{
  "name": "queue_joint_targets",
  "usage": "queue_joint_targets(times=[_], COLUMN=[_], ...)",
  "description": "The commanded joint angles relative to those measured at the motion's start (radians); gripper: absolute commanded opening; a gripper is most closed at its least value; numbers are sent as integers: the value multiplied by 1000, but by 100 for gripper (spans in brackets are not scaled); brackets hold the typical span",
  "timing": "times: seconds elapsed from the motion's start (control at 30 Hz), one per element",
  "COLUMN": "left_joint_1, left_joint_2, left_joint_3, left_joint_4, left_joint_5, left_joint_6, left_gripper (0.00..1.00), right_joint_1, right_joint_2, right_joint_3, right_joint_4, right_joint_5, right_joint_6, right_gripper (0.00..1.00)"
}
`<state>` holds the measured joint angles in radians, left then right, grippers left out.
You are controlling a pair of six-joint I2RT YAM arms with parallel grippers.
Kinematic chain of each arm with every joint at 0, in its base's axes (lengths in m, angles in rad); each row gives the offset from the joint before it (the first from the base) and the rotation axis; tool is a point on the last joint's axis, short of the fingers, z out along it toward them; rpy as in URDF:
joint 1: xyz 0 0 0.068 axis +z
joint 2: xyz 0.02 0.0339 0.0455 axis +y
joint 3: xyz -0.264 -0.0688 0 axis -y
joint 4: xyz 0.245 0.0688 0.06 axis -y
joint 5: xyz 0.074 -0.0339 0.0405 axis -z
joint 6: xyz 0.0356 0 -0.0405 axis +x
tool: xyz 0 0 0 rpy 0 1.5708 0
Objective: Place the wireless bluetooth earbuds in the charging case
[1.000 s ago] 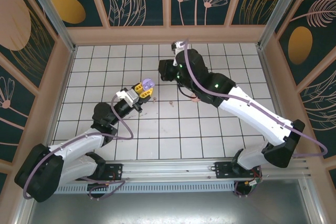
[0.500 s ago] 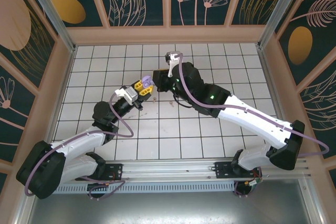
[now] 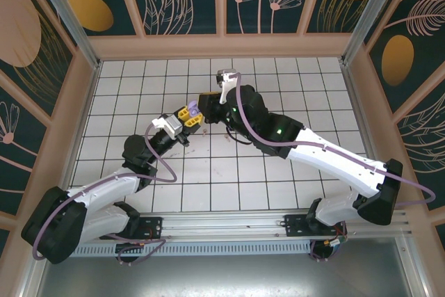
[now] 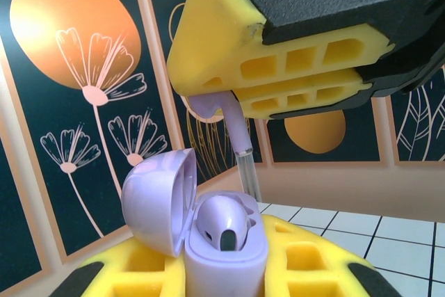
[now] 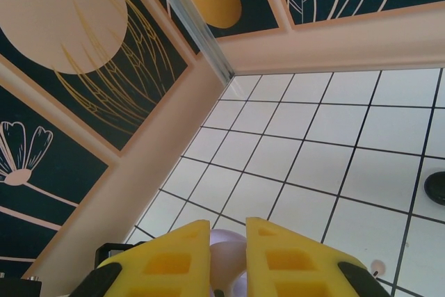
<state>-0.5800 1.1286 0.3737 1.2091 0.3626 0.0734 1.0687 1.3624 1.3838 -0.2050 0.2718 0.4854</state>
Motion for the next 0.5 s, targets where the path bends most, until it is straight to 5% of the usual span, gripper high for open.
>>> queue_joint_targets(times=[0.0,0.47], left_joint_1=[-6,-6], left_joint_2=[-1,-6], left_joint_3=[28,34], left_joint_4=[45,46], left_joint_5=[8,13], left_joint_6=[-17,-24], left_gripper=[0,0], right_joint_1=[10,11], right_joint_2=[10,33], right_joint_3=[-9,-39], right_joint_4=[44,55], right_joint_5=[6,-5], right_joint_6=[19,32], right_gripper=[16,15])
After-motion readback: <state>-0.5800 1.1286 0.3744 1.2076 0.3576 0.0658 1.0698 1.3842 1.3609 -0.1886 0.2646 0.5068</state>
